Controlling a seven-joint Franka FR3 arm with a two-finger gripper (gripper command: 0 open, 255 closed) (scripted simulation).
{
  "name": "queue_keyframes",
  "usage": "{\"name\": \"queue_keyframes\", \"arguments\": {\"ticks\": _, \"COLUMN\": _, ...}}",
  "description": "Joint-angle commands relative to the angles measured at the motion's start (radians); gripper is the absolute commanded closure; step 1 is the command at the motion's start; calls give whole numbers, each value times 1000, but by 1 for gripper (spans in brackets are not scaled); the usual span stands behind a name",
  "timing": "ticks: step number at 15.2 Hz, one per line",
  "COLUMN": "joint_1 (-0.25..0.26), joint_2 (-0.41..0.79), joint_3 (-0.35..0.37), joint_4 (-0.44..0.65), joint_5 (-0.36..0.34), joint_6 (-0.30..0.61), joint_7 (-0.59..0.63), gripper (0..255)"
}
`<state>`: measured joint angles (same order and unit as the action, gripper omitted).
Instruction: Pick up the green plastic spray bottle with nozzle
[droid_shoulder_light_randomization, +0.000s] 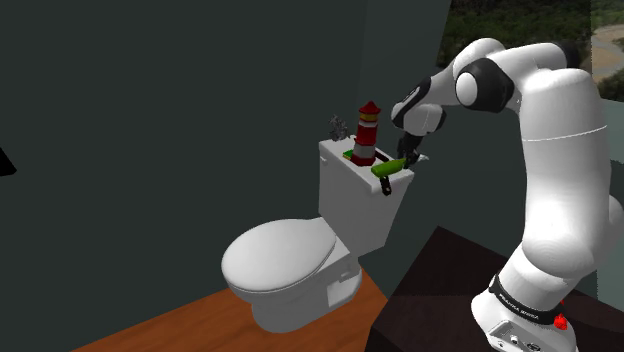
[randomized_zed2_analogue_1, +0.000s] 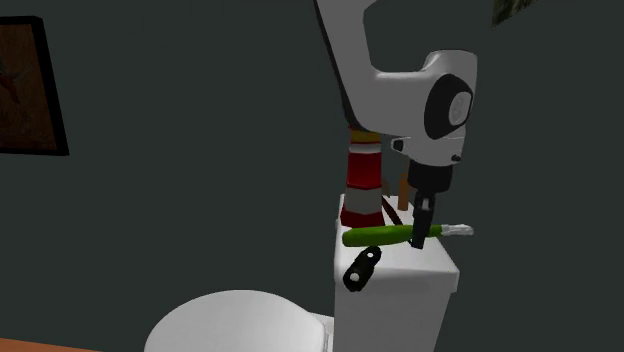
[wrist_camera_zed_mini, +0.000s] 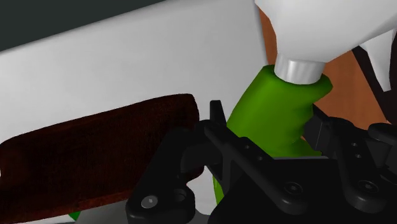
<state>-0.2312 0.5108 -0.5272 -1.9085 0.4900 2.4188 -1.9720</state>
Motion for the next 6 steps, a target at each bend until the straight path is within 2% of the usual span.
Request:
{"name": "queue_keyframes", "arguments": {"ticks": 1, "joint_1": 7, "joint_2": -20, "joint_3": -12, "joint_4": 1, "joint_5": -16, "joint_6": -19, "joint_7": 10, "gripper": 255}}
{"name": "queue_keyframes", "arguments": {"ticks": 6, "joint_1": 18, "joint_2": -47, "joint_3": -27, "joint_4": 6, "joint_5": -40, "joint_6": -47, "joint_7": 27, "gripper": 255}}
